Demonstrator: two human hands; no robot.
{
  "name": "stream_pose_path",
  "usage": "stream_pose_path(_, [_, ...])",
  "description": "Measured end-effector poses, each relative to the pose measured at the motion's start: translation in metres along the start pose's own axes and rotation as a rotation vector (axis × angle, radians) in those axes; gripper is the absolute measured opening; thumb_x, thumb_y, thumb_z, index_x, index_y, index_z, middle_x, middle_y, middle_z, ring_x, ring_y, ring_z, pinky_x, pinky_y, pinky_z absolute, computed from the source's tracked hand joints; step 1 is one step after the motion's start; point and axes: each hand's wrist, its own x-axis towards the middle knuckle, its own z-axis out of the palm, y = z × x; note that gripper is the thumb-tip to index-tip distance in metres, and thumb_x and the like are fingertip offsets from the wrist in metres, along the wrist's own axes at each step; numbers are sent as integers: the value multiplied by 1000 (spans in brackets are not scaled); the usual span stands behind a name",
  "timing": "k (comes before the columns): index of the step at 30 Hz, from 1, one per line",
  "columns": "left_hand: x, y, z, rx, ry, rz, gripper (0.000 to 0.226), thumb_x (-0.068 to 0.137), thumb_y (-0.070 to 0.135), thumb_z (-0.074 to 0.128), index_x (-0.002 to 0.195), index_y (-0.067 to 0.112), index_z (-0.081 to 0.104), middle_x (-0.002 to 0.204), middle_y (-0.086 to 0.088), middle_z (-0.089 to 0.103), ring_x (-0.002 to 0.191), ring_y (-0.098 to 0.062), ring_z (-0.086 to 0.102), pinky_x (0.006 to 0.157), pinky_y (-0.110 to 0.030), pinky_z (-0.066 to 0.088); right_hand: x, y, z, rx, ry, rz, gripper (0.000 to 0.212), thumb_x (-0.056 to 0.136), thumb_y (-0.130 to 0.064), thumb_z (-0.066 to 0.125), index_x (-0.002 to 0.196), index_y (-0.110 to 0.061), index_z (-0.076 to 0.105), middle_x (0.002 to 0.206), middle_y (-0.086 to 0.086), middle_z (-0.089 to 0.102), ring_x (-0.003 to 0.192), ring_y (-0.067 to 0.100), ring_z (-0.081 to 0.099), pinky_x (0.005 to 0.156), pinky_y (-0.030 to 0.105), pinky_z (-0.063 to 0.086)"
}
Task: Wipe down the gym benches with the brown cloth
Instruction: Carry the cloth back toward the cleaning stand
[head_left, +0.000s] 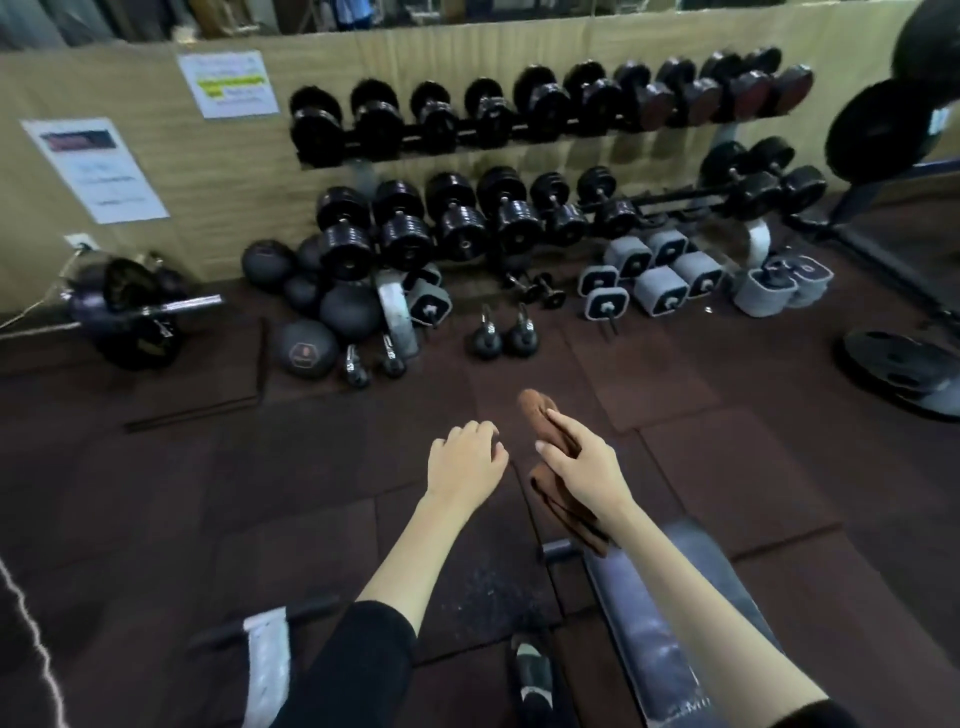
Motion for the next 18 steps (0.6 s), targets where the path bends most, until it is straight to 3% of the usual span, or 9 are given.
stream_pose_path(6, [48,-25,-15,-20,21,-177,30,94,33,39,118,21,53,119,2,57,108,-22,54,87,-38,39,81,-25,11,-58,-158,-72,51,89,-30,64,138,-27,50,138,-3,54,125,15,49,97,22,37])
stream_pose_path(14, [93,-70,-30,-72,96,-423,29,95,32,40,118,21,53,120,2,56,109,-22,54,87,-37,38,167,-61,54,-96,-360,-182,51,89,-29,64,138,-26,50,140,-3,51,127,13,47,97,18,34])
stream_pose_path(18, [110,-102,-34,-85,122,-524,28,95,31,40,118,22,53,119,3,56,109,-21,54,87,-36,39,202,-79,88,-116,-448,-215,51,89,-29,65,138,-27,50,140,-2,51,128,15,46,103,25,36])
